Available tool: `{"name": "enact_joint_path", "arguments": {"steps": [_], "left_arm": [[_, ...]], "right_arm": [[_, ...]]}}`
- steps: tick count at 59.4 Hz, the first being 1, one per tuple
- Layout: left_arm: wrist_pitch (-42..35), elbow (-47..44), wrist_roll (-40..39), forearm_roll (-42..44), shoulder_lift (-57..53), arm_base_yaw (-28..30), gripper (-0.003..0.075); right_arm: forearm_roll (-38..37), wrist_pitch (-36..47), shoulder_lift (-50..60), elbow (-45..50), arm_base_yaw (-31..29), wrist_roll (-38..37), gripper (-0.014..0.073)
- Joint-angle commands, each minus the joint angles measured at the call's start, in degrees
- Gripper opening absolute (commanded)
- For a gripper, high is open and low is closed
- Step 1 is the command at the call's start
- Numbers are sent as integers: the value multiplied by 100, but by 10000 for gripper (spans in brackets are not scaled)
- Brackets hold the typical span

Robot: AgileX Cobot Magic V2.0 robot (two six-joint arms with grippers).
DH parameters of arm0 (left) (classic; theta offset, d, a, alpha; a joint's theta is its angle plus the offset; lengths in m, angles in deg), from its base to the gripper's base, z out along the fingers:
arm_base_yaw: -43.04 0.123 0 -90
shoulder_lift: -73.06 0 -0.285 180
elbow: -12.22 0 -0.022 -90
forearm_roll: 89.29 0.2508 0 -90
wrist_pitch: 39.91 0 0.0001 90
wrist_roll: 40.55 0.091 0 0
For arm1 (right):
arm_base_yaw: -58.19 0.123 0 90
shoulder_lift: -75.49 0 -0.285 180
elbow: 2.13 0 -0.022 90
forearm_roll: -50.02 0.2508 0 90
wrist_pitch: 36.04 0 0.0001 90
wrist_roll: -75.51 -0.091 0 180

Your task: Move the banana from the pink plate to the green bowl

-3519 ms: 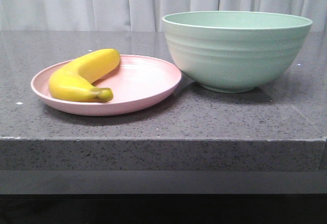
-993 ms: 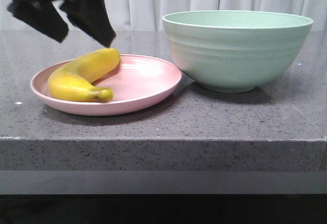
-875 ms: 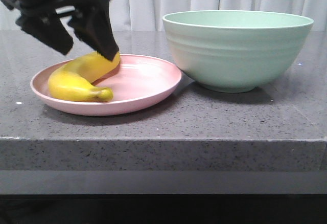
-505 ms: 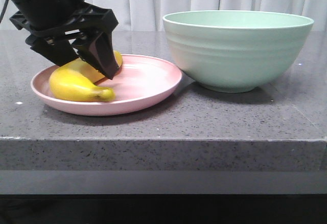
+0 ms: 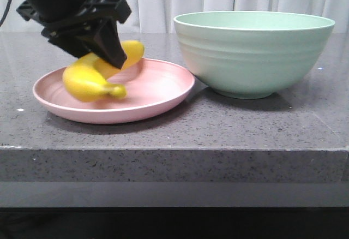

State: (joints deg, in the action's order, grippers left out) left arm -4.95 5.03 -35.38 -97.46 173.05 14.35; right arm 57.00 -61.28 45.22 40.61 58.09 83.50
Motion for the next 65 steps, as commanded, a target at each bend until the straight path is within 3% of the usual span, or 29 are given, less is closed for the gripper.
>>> {"name": "enact_joint_path", "arguments": {"steps": [1,20,31,47,65], "left_arm": [[-532,362,-45,-76,-490,-43,197],[-1197,415,-19,-171,-1655,-148,197],[-1470,415,-19,-171,-2055,-573,187],[-1557,415,-19,-171,-2066,-1289,187],[-1488,415,-19,-171,-1973,-1380,187]], "right_arm": [[16,464,-75,-209,-2,57,552],[241,459,-75,-209,-2,57,552],[665,459,-161,-229,-2,57,552],[2532,158,-1033,-789,213,62,552],[4905,153,-2516,-2009,1129,449,552]]}}
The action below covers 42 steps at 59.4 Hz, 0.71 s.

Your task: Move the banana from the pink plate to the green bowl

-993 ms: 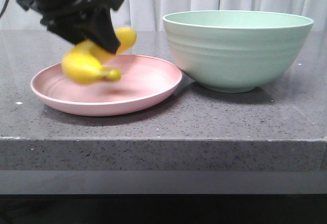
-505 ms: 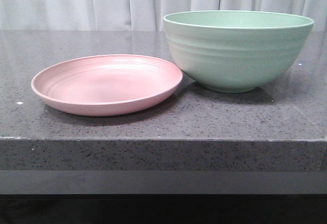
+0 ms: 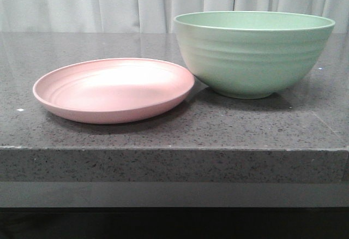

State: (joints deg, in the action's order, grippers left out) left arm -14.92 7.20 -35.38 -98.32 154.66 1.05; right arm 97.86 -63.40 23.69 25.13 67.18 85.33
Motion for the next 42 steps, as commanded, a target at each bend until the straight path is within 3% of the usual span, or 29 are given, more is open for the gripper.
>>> {"name": "enact_joint_path", "arguments": {"steps": [1,17,42], "left_arm": [[-492,197,-19,-84,-123,-50,187],[-492,197,-19,-84,-124,-50,187],[-492,197,-19,-84,-124,-50,187]], "right_arm": [[924,372,-444,-547,263,313,552],[2401,307,-1796,-1460,707,1152,552],[2907,-68,-3199,-2306,1143,1503,552]]}}
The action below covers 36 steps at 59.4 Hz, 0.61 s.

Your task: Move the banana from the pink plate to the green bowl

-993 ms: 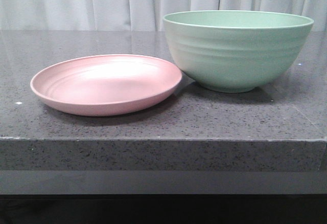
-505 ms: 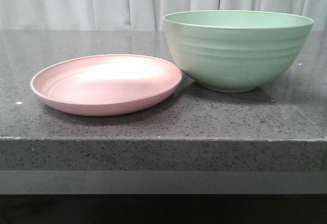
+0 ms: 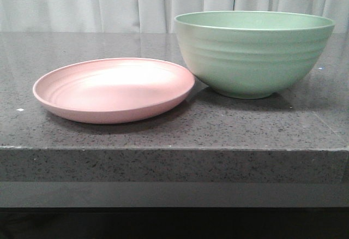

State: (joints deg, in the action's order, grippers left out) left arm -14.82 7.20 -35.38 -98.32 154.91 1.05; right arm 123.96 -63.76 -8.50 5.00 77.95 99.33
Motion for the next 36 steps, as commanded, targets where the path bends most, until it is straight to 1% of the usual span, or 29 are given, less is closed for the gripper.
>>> {"name": "enact_joint_path", "arguments": {"steps": [1,11,15,24,36], "left_arm": [[-502,197,-19,-84,-150,-50,187],[-512,197,-19,-84,-150,-50,187],[-503,197,-19,-84,-150,-50,187],[-503,197,-19,-84,-150,-50,190],[-491,197,-19,-84,-150,-50,190]], "right_arm": [[313,-39,-10,-312,90,104,552],[320,-80,-189,-532,325,187,550],[326,-129,-230,-592,357,224,526],[326,-225,-231,-591,368,224,359],[326,-298,-231,-591,368,224,179]]}}
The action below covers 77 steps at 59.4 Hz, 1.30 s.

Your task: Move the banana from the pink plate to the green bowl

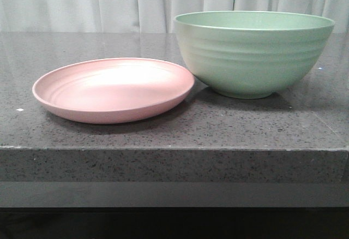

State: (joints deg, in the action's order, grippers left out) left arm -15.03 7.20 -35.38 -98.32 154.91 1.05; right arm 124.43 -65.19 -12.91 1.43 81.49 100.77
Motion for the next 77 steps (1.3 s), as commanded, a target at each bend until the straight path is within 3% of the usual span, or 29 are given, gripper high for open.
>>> {"name": "enact_joint_path", "arguments": {"steps": [1,7,16,21,33,48,64,77], "left_arm": [[-459,197,-19,-84,-150,-50,193],[-461,197,-19,-84,-150,-50,262],[-461,197,-19,-84,-150,-50,507],[-461,197,-19,-84,-150,-50,571],[-461,197,-19,-84,-150,-50,575],[-461,197,-19,-84,-150,-50,575],[-437,197,-19,-84,-150,-50,575],[-401,197,-19,-84,-150,-50,575]], "right_arm": [[279,-155,209,-234,14,80,164],[279,-155,209,-234,14,80,122],[279,-149,209,-234,14,80,122],[279,-100,209,-234,14,122,122],[193,342,209,-234,14,300,122],[38,1673,198,-234,-191,1433,122],[-150,1343,198,-241,-968,2516,122],[-1451,814,79,-241,-1190,2597,122]]}}
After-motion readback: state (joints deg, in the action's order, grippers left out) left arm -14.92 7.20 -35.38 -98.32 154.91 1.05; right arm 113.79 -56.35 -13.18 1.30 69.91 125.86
